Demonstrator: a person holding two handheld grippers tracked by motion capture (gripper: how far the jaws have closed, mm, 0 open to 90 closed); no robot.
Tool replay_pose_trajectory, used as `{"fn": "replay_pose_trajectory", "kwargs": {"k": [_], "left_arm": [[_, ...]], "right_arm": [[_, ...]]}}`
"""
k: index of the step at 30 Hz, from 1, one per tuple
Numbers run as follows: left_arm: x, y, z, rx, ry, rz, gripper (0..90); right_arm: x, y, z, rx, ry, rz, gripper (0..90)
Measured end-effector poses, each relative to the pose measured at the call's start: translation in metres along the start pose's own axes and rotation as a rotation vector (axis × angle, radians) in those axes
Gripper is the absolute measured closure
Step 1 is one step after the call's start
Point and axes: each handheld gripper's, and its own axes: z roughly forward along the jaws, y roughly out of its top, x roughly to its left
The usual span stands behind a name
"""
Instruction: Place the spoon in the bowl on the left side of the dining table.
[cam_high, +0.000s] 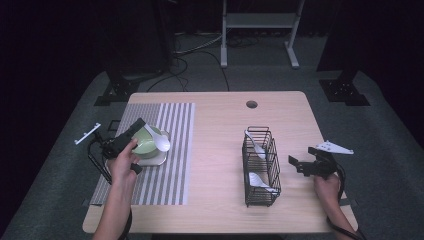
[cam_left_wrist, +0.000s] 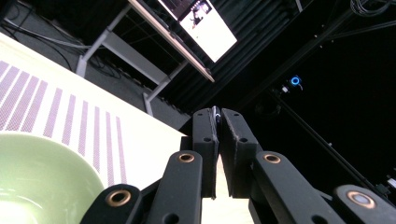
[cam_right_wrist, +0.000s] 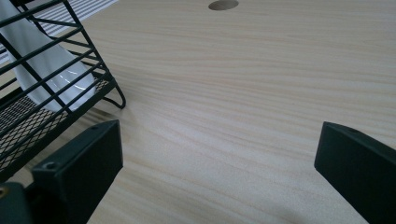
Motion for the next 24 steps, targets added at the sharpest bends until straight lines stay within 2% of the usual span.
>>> {"fn": "replay_pose_trajectory", "kwargs": {"k": [12, 21, 24], "left_arm": [[0.008, 0.013, -0.007, -0.032, 0.039, -0.004, 84.8], [0.020, 0.019, -0.011, -0.050, 0.090, -0.011, 84.7], [0.022, 0.020, -0.012, -0.056, 0.095, -0.016, 84.7]], "right_arm": [[0.000, 0.000, 0.000, 0.001, -0.002, 0.000, 0.0], [0.000, 0.000, 0.000, 0.001, -0.003, 0.001, 0.0], [0.000, 0.000, 0.000, 0.002, -0.003, 0.001, 0.0]]}}
